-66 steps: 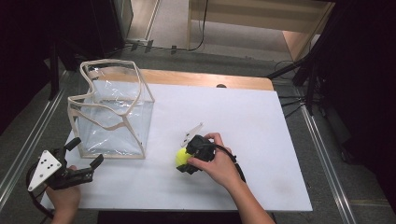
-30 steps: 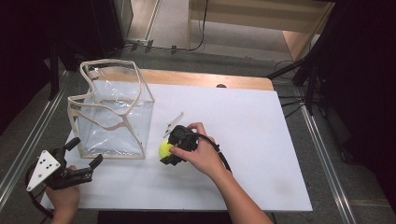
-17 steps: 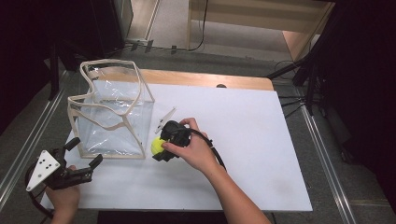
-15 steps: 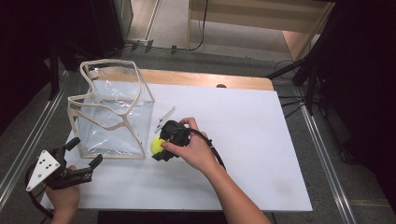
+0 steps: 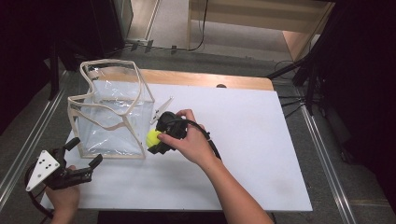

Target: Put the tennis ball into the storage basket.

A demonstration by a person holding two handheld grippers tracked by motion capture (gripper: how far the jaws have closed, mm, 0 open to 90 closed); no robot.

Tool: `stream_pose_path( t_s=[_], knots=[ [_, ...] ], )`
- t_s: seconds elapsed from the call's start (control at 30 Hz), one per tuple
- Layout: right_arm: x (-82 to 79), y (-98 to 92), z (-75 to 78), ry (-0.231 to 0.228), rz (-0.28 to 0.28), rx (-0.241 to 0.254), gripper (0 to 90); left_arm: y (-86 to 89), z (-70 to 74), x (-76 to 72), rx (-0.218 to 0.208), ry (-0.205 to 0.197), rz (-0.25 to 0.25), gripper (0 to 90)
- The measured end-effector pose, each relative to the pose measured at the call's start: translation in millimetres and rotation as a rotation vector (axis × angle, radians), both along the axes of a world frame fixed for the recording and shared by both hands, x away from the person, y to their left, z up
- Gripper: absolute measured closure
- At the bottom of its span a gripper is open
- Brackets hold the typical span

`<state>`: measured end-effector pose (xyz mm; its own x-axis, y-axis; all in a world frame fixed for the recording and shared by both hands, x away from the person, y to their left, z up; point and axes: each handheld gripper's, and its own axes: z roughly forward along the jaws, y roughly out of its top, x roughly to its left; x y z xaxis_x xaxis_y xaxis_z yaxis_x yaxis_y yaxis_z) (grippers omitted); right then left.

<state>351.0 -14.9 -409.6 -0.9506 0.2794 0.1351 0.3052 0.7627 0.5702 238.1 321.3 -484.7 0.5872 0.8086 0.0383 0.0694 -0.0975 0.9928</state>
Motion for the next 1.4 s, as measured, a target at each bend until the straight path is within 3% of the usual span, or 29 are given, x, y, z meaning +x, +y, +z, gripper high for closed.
stream_pose_path(
  t_s=[0.93, 1.4],
  knots=[
    [12.6, 3.6, 38.7, -0.01, 0.007, 0.023, 23.9, 0.0, 0.2, 0.2, 0.001, 0.001, 0.001, 5.3],
    [18.2, 8.6, 61.1, -0.036, 0.028, 0.034, 23.9, -0.1, 0.0, 0.5, -0.002, 0.0, -0.001, 5.3]
  ],
)
